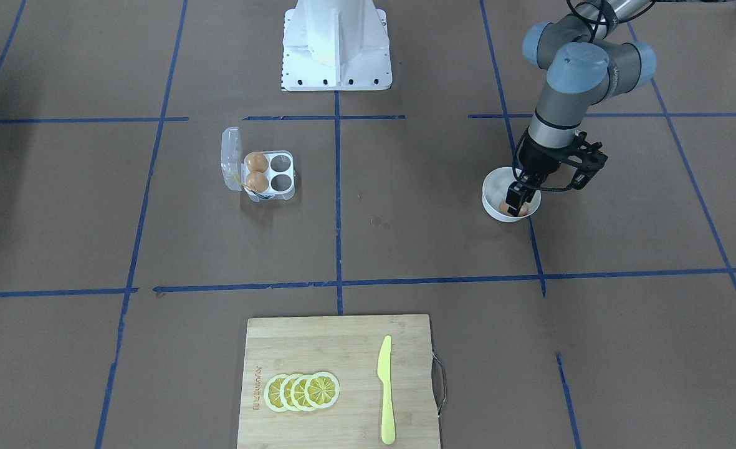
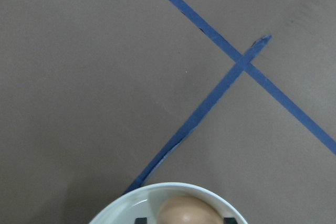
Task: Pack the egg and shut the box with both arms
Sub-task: 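Close the left gripper on the egg and lift it from the bowl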
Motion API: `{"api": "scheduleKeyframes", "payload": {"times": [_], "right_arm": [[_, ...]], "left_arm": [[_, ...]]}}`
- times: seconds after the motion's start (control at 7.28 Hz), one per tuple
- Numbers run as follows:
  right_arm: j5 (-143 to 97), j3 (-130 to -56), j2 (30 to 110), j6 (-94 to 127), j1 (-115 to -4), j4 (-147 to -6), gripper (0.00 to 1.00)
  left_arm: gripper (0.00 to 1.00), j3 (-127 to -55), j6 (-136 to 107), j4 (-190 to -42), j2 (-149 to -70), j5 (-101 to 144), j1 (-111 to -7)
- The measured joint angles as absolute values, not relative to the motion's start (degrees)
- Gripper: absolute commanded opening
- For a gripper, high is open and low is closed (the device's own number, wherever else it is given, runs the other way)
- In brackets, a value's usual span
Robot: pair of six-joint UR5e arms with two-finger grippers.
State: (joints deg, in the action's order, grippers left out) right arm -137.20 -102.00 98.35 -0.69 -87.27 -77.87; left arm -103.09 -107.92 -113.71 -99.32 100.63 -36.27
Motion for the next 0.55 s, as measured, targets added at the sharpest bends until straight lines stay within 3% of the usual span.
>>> {"api": "scheduleKeyframes", "payload": {"times": [0.41,0.55], "right_arm": [[-137.2,-102.3,98.4,-0.7,-87.5,-77.9,1.0],[-137.2,-102.4,98.4,-0.7,-87.6,-77.9,1.0]], "left_arm": [[0.57,-100.9,-107.9,-113.7,-100.8,100.6,-36.2],[0.43,-100.7,-107.7,-113.7,-101.0,100.7,-36.2]]}}
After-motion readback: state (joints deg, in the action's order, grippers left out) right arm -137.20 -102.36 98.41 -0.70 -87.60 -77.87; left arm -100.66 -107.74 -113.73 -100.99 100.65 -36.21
